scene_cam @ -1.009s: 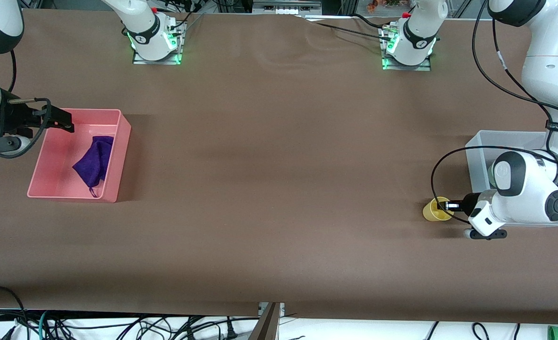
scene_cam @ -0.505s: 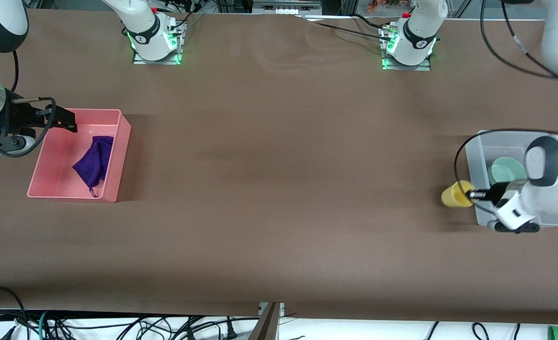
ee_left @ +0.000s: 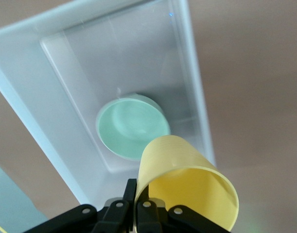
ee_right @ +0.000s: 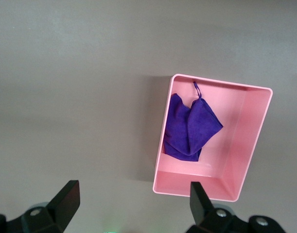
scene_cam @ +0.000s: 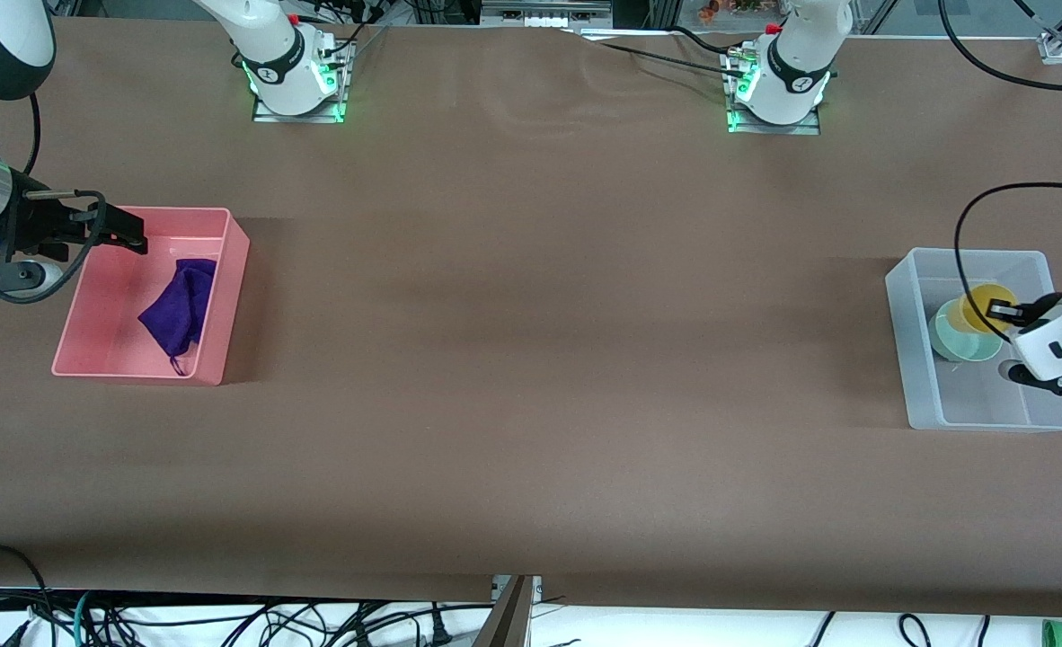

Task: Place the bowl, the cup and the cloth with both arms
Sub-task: 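Lower the yellow cup into the green bowl and open the left gripper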

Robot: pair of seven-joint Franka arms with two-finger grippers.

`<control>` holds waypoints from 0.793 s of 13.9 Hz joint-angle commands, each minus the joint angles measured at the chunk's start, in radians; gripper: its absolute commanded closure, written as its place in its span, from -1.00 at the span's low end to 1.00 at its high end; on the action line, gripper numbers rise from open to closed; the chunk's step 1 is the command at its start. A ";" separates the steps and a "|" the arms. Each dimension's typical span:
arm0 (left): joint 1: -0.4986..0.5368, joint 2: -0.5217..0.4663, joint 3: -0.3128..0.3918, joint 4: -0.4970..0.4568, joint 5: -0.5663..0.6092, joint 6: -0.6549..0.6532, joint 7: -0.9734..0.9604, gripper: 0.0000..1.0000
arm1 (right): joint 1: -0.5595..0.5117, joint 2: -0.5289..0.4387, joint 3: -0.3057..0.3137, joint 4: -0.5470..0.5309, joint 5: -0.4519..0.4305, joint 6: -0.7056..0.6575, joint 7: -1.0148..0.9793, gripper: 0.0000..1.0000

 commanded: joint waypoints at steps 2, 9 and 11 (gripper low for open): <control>0.074 -0.005 -0.011 -0.119 0.037 0.139 0.109 0.20 | -0.003 0.000 0.005 0.012 -0.017 -0.006 0.009 -1.00; 0.065 -0.078 -0.164 -0.028 -0.085 0.018 0.089 -1.00 | -0.003 0.000 0.004 0.012 -0.017 -0.004 0.009 -1.00; 0.062 -0.084 -0.193 -0.001 -0.228 0.008 -0.009 -1.00 | -0.003 0.000 0.002 0.012 -0.017 -0.003 0.009 -1.00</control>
